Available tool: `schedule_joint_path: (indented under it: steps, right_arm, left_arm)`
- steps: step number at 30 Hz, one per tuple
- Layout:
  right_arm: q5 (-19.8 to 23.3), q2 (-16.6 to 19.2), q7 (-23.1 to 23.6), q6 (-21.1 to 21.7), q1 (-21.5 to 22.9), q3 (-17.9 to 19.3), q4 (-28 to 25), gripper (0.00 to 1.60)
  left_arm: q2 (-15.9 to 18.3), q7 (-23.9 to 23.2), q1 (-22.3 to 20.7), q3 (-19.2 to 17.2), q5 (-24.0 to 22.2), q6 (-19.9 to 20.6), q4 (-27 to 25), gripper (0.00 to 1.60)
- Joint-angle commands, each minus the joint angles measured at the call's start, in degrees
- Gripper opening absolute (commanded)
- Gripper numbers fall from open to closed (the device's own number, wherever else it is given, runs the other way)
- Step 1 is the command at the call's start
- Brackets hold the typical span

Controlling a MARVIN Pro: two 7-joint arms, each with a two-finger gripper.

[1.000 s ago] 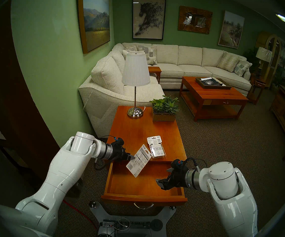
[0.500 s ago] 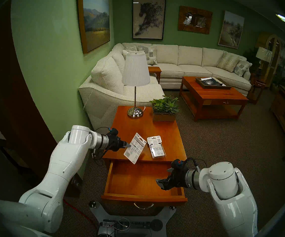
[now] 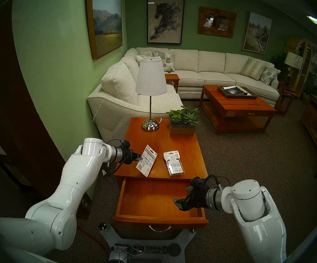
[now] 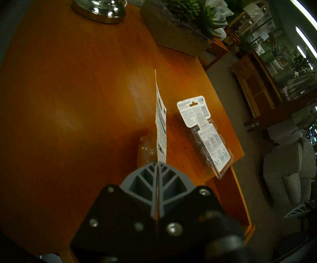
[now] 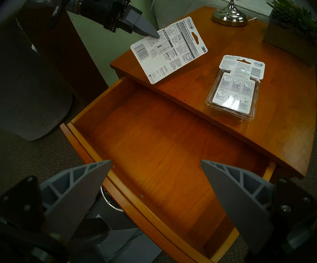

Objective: Open the drawer, take out the contents and close the drawer

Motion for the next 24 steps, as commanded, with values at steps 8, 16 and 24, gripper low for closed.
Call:
schedule_joint_path:
  steps: [8, 16, 24]
  right_arm:
    - [0.1, 0.0, -0.1, -0.1, 1.0, 0.2, -1.4, 1.6]
    - [0.1, 0.0, -0.1, -0.1, 1.0, 0.2, -1.4, 1.6]
    - [0.1, 0.0, -0.2, 0.0, 1.0, 0.2, -1.5, 1.6]
  left_arm:
    - [-0.6, -0.9, -8.9, 2.5, 1.4, -6.1, 6.7, 1.24]
    - [0.4, -1.6, -8.9, 4.4, 3.1, -9.6, 4.8, 1.6]
    - [3.1, -4.1, -5.3, 8.7, 6.3, -13.1, -2.3, 1.6]
